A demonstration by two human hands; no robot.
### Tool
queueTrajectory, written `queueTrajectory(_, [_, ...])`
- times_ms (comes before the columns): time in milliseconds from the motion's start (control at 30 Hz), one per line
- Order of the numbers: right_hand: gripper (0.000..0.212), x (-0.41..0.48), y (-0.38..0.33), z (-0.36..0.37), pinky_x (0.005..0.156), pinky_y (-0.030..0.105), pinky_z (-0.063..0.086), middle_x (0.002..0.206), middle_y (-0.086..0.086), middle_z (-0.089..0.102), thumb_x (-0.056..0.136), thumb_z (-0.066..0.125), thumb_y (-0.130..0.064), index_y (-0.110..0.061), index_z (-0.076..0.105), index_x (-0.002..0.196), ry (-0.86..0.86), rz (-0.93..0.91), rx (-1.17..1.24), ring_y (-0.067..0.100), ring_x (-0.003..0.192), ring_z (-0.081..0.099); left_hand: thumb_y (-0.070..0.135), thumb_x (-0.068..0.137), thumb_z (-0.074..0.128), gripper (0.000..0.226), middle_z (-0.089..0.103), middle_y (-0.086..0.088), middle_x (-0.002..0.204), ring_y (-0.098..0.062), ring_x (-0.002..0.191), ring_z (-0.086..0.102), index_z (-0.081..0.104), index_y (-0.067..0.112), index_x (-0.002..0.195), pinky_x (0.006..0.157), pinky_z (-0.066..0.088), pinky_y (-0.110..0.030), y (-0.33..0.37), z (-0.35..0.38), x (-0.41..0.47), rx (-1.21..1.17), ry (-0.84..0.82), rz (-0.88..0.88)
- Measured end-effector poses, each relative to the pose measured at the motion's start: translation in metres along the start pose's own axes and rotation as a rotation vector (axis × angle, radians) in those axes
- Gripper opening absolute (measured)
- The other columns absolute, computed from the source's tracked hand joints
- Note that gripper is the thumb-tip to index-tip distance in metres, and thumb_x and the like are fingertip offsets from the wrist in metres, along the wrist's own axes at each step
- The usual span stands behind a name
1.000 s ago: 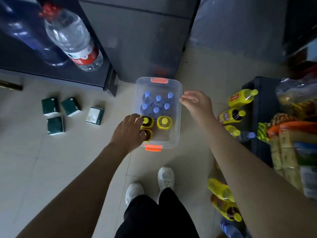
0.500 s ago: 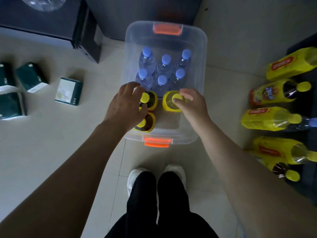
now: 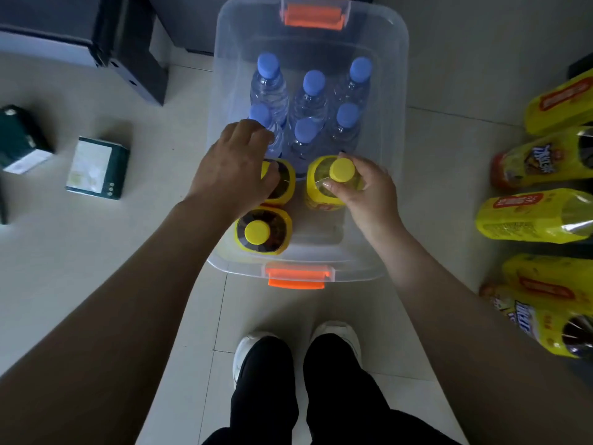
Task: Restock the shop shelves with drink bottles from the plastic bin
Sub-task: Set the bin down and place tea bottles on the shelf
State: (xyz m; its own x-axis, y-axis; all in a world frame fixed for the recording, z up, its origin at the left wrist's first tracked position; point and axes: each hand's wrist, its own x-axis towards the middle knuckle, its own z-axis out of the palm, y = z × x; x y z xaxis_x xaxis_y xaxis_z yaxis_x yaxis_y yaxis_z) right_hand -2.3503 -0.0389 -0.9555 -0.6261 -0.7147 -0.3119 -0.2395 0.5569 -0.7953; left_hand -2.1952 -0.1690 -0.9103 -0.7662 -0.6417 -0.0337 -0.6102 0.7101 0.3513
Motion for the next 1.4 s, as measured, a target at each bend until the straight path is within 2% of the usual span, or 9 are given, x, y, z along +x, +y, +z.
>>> queueTrajectory(100, [0.059,-0.002,-0.002,0.002,0.099,0.030,0.043,0.120,0.000,0.062,0.068,0.075,-0.033,-0.016,0.061,0.123,0.017,-0.017,0.063,0.023,0.114,0.055,0.035,0.078,0.038,0.053,0.057,-0.020,0.116,-0.039,0.108,0.052,0.058,0.001,0.114,0.085,0.047,-0.045,0.000,-0.004,0.003,0.008,0.009,0.027])
queueTrajectory(233, [0.050,-0.001,-0.003,-0.001,0.072,0.008,0.048,0.112,-0.002,0.060,0.076,0.077,-0.013,-0.012,0.060,0.123,-0.009,0.021,0.160,0.008,0.097,0.055,0.028,0.081,0.047,0.045,0.057,-0.021,0.115,-0.040,0.105,0.053,0.057,0.000,0.115,0.083,0.047,-0.044,0.001,-0.007,0.006,0.051,0.027,0.070])
queueTrajectory(300, [0.050,-0.003,-0.004,-0.002,0.071,0.005,0.046,0.109,-0.002,0.061,0.076,0.076,-0.011,-0.011,0.060,0.123,0.002,0.022,0.193,0.007,0.094,0.056,0.026,0.081,0.049,0.042,0.057,-0.021,0.114,-0.040,0.103,0.054,0.057,0.000,0.113,0.083,0.047,-0.044,0.001,-0.011,0.007,0.061,0.045,0.093])
queueTrajectory(433, [0.045,-0.012,-0.012,-0.009,0.090,0.021,0.046,0.101,-0.005,0.065,0.076,0.077,-0.019,-0.012,0.064,0.119,0.046,0.018,0.191,0.009,0.093,0.059,0.021,0.081,0.053,0.036,0.058,-0.020,0.110,-0.039,0.100,0.055,0.059,0.000,0.110,0.080,0.047,-0.043,0.005,-0.028,0.007,0.061,0.078,0.108])
queueTrajectory(633, [0.030,-0.040,-0.056,-0.052,0.086,0.033,0.051,0.083,-0.016,0.065,0.073,0.077,-0.020,-0.021,0.067,0.100,0.108,-0.005,0.312,0.009,0.082,0.061,0.019,0.079,0.054,0.034,0.058,-0.022,0.108,-0.040,0.098,0.055,0.059,-0.001,0.106,0.078,0.047,-0.044,0.034,-0.086,0.003,0.063,0.099,0.118])
queueTrajectory(1000, [0.027,-0.127,-0.255,-0.266,0.082,0.040,0.051,0.082,-0.007,0.066,0.062,0.072,-0.046,-0.031,0.065,0.083,0.280,-0.012,0.426,0.014,0.080,0.060,0.036,0.078,0.037,0.055,0.058,-0.025,0.109,-0.042,0.099,0.056,0.060,-0.002,0.111,0.080,0.048,-0.047,0.192,-0.334,0.019,0.008,0.062,0.221])
queueTrajectory(1167, [0.020,-0.188,-0.366,-0.386,0.077,0.029,0.049,0.085,-0.001,0.066,0.077,0.075,-0.015,-0.016,0.066,0.095,0.444,-0.038,0.470,0.011,0.079,0.060,0.030,0.085,0.049,0.046,0.052,-0.025,0.116,-0.041,0.110,0.051,0.056,-0.003,0.117,0.090,0.041,-0.043,0.279,-0.456,0.037,-0.018,0.028,0.338])
queueTrajectory(1267, [0.015,-0.234,-0.422,-0.444,0.073,0.028,0.050,0.080,-0.004,0.065,0.080,0.072,-0.009,-0.020,0.065,0.087,0.576,-0.076,0.503,0.009,0.075,0.058,0.038,0.079,0.039,0.057,0.055,-0.026,0.110,-0.042,0.104,0.053,0.059,-0.003,0.113,0.087,0.045,-0.046,0.321,-0.519,0.045,-0.030,0.009,0.471])
queueTrajectory(1400, [0.013,-0.298,-0.486,-0.499,0.073,0.024,0.050,0.077,-0.006,0.064,0.082,0.070,-0.007,-0.017,0.065,0.088,0.773,-0.118,0.528,0.009,0.073,0.058,0.026,0.084,0.050,0.043,0.054,-0.023,0.117,-0.041,0.109,0.051,0.058,-0.002,0.117,0.091,0.044,-0.048,0.379,-0.597,0.043,-0.055,0.025,0.634])
